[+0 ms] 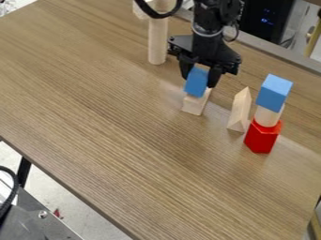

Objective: Move the blue square on top of the rectangle block

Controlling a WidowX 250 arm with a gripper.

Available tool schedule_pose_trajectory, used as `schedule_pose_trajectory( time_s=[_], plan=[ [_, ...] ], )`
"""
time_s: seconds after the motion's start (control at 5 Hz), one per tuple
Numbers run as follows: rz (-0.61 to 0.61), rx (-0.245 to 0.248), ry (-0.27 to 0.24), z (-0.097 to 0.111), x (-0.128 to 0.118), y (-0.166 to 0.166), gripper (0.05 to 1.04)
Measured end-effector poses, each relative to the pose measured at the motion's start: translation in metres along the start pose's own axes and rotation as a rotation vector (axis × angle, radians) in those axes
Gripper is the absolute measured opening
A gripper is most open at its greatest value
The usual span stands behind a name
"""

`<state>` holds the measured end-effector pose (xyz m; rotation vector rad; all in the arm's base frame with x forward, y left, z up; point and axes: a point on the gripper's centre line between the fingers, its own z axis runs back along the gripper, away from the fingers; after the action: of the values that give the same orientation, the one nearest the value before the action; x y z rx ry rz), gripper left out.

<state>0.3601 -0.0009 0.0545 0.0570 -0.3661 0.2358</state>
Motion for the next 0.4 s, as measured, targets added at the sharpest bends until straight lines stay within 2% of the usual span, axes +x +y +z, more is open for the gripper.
schedule_pose_trajectory(
  time_s=[0.4],
  plan=[
    [-0.001, -0.007, -0.007, -0.0017, 0.0012, -0.0018, 0.573]
  ],
)
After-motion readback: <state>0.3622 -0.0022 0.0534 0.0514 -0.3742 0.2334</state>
